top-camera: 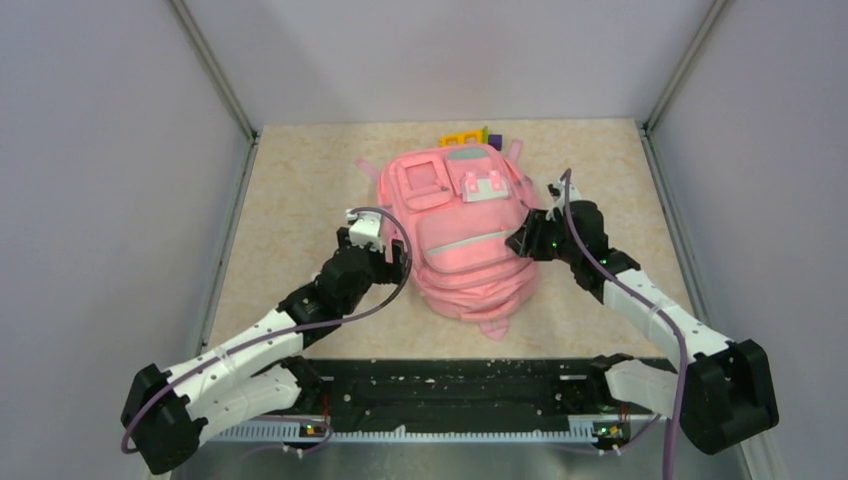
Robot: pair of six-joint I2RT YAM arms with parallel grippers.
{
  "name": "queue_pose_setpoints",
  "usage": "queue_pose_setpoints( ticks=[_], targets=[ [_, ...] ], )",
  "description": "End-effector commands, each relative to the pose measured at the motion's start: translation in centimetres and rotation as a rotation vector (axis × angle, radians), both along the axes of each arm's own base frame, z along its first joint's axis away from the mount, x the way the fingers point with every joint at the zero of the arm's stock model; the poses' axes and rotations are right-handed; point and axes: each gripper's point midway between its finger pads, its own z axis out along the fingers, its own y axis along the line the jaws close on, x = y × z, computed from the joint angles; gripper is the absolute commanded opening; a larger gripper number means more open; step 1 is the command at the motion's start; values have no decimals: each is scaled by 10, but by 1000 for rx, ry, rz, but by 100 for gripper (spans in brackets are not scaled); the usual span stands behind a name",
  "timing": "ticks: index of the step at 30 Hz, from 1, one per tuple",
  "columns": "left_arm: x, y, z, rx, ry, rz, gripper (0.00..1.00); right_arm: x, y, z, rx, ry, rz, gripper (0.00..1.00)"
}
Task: Pack the student bag
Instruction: Unzip the student bag at the center of the board.
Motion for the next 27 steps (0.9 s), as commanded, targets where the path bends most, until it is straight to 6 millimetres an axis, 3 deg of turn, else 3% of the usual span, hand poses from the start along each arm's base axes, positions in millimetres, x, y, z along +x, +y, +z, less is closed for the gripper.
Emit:
queue_pose_setpoints(
  ticks=[1, 15, 22, 27],
  targets=[
    [8, -17, 29, 18, -71, -86, 85, 7, 9, 36, 63, -59, 16, 47],
    [1, -105, 69, 13, -232, -533, 86, 10, 11, 68, 90, -101, 15, 46],
    [-5, -143, 64, 72, -267, -649, 87, 11, 17, 78, 150, -114, 13, 19],
    [8, -150, 50, 181, -289, -593, 89, 13, 22, 78, 221, -83, -16, 6]
  ],
)
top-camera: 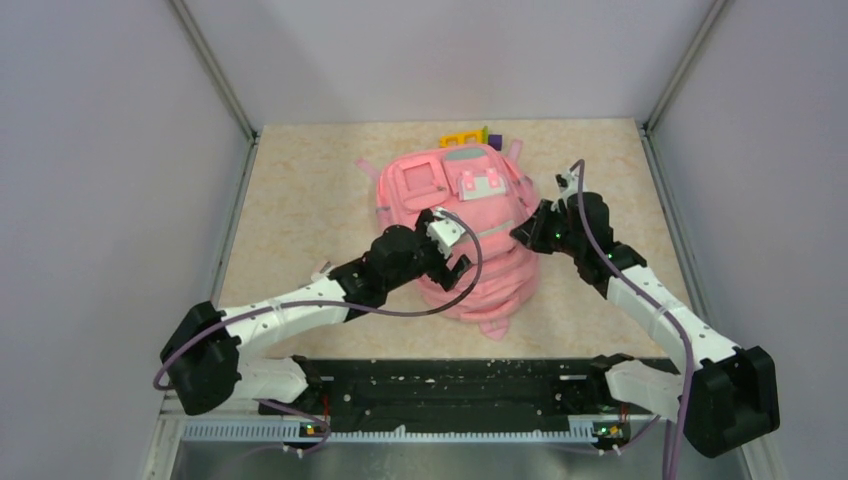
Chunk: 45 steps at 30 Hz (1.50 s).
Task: Pack the student bag
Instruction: Unzip the student bag at the center of the board.
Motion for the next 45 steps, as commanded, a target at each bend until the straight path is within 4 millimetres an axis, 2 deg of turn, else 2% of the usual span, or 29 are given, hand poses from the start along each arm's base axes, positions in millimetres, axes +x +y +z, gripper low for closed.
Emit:
queue_pose_setpoints(
  ticks=[1, 4, 12, 16, 18, 21, 22, 29, 30, 32, 33, 34, 36, 37, 40, 41, 43, 45],
  targets=[
    [18, -11, 24, 9, -135, 41, 90, 9, 19, 49, 158, -95, 20, 5],
    [23, -12, 16, 36, -152, 67, 92, 9, 21, 50, 200, -85, 5, 0],
    [34, -15, 6, 95, -226, 139, 95, 5, 26, 61, 309, -74, -14, 0],
    [45, -7, 8, 95, -260, 236, 94, 3, 26, 65, 322, -80, -14, 0],
    [52, 1, 9, 105, -275, 297, 88, 3, 26, 65, 320, -81, -16, 0],
    [60, 12, 16, 86, -295, 389, 71, 2, 24, 63, 306, -88, -20, 0],
    [61, 15, 17, 78, -297, 411, 68, 2, 22, 62, 299, -91, -24, 0],
    [56, 13, 20, 64, -295, 381, 70, 2, 14, 50, 204, -87, -26, 0],
    [56, 14, 20, 66, -294, 383, 66, 1, 13, 49, 187, -86, -22, 0],
    [58, 18, 20, 76, -303, 399, 51, 1, 12, 49, 151, -110, 5, 1],
    [59, 20, 20, 84, -310, 408, 40, 1, 11, 49, 129, -127, 17, 3],
    [59, 22, 22, 90, -321, 416, 24, 0, 10, 49, 103, -150, 32, 7],
    [58, 26, 26, 100, -339, 416, 4, 0, 5, 53, 48, -213, 52, 20],
    [57, 28, 29, 100, -344, 413, 0, 0, 1, 56, 23, -248, 51, 29],
    [50, 31, 39, 88, -356, 380, 0, -4, -4, 68, -28, -371, 82, 56],
    [47, 31, 41, 86, -354, 363, 0, -6, -3, 73, -35, -415, 103, 61],
    [42, 35, 40, 105, -339, 331, 0, -11, -2, 84, -49, -508, 141, 68],
    [38, 36, 38, 114, -310, 288, 0, -18, 2, 88, -72, -582, 200, 70]
  ],
)
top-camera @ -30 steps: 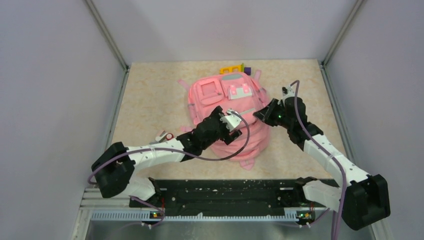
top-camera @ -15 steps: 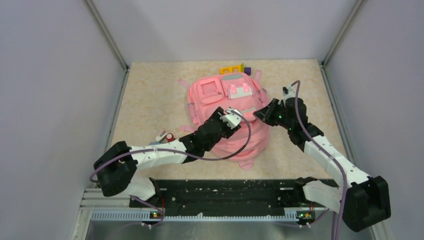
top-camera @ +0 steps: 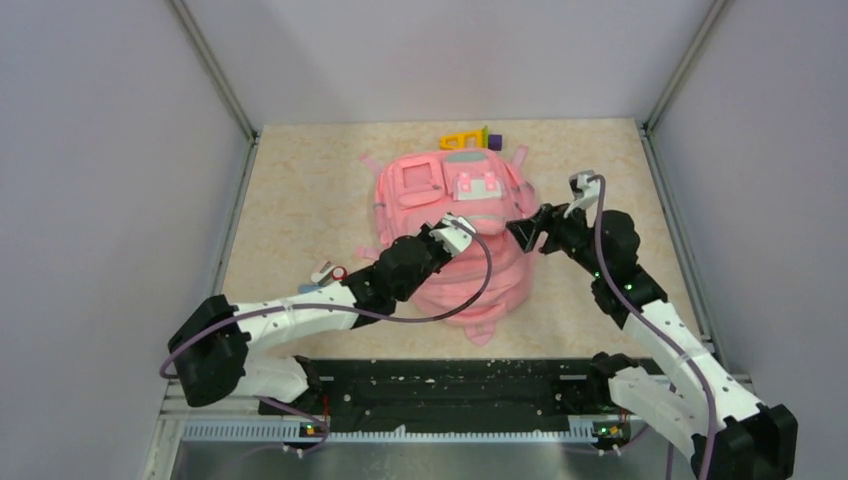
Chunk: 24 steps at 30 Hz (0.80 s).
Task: Pack the student bag
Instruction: Unzip the student bag at the center of the board.
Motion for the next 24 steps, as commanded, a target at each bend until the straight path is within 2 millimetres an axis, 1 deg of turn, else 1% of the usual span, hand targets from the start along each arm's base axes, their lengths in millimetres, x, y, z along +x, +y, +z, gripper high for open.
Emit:
queue_pose_setpoints(
  ticks=[1, 5, 7, 9, 12, 14, 18, 21, 24],
  targets=[
    [0, 25, 27, -23, -10, 11, 0, -7, 6, 25, -101, -271, 117, 70],
    [-8, 33, 28, -24, 21, -16, 0, -20, 25, 29, -120, -382, 242, 70],
    [-11, 36, 30, -34, 33, -23, 0, -29, 39, 30, -143, -452, 321, 70],
    [-12, 40, 30, -46, 46, -30, 0, -37, 54, 28, -190, -511, 383, 70],
    [-13, 43, 31, -61, 59, -38, 0, -39, 72, 20, -255, -540, 444, 70],
    [-14, 44, 31, -67, 66, -44, 0, -38, 80, 16, -284, -543, 467, 69],
    [-15, 46, 31, -70, 69, -50, 0, -27, 88, 9, -356, -581, 465, 69],
    [-15, 46, 30, -73, 73, -56, 0, -14, 91, 3, -402, -585, 441, 68],
    [-15, 46, 30, -72, 78, -66, 0, -6, 92, 5, -427, -619, 406, 68]
  ],
)
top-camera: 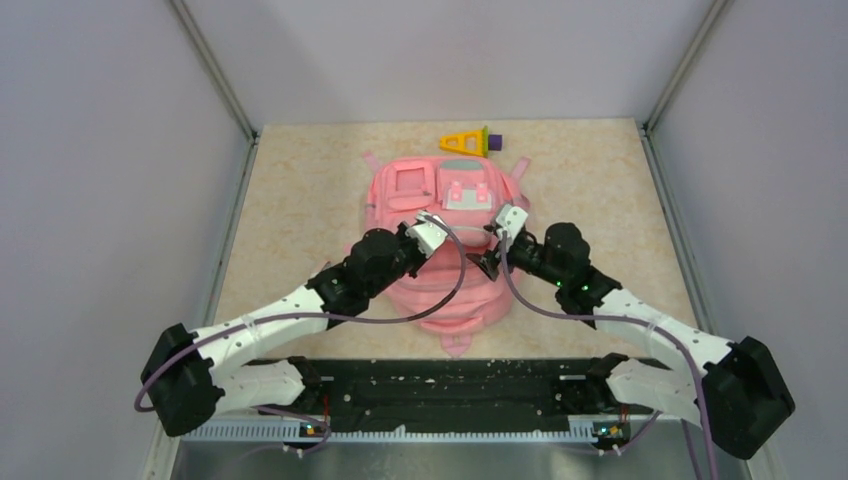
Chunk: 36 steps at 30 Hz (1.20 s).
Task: Pack the student bag
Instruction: Unzip the student bag at the center of the board.
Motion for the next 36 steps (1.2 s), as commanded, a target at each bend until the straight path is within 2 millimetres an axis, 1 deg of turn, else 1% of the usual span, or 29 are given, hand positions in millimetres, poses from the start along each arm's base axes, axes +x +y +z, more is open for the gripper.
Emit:
queue_pose_setpoints(
  ticks=[1, 4, 7, 8, 9, 11, 13, 14, 18, 22, 24, 25, 27, 29, 32, 33, 35, 36],
  targets=[
    [6, 6, 28, -82, -46, 29, 0, 22, 7, 43, 19, -205, -41, 68],
    [8, 7, 25, -78, -35, 29, 0, 27, 8, 45, 6, -247, -55, 67],
    [9, 8, 27, -89, -33, 26, 0, 33, 8, 41, -20, -256, -67, 61],
    [9, 7, 29, -96, -34, 24, 0, 35, 8, 40, -28, -257, -70, 55],
    [11, 8, 29, -100, -33, 27, 0, 36, 8, 38, -37, -252, -70, 46],
    [16, 9, 34, -119, -41, 40, 0, 35, 9, 34, -48, -224, -65, 23],
    [25, 11, 36, -132, -43, 52, 0, 31, 9, 32, -49, -194, -55, 6],
    [30, 12, 37, -141, -46, 57, 0, 29, 10, 31, -46, -180, -52, 0],
    [49, 8, 41, -165, -78, 63, 0, 20, 3, 26, -52, -130, -87, 0],
    [62, -8, 47, -183, -110, 29, 0, 2, -5, 25, -62, -71, -141, 0],
    [68, -18, 48, -187, -111, 8, 0, -11, -6, 26, -48, -41, -154, 0],
    [71, -23, 45, -185, -104, 2, 0, -14, -9, 27, -33, -28, -180, 0],
    [73, -31, 46, -198, -102, -28, 0, -22, -9, 28, -10, -14, -182, 0],
    [74, -36, 43, -204, -91, -39, 0, -24, -10, 29, 7, -7, -199, 0],
    [74, -35, 39, -210, -72, -24, 0, -16, -17, 31, 26, 7, -277, 0],
    [73, -31, 37, -211, -65, -12, 5, -12, -21, 33, 39, 10, -315, 0],
    [70, -22, 35, -222, -43, 31, 28, -4, -26, 38, 80, 13, -382, 0],
    [66, -16, 33, -230, -28, 53, 43, -2, -28, 40, 98, 9, -402, 0]
  ],
)
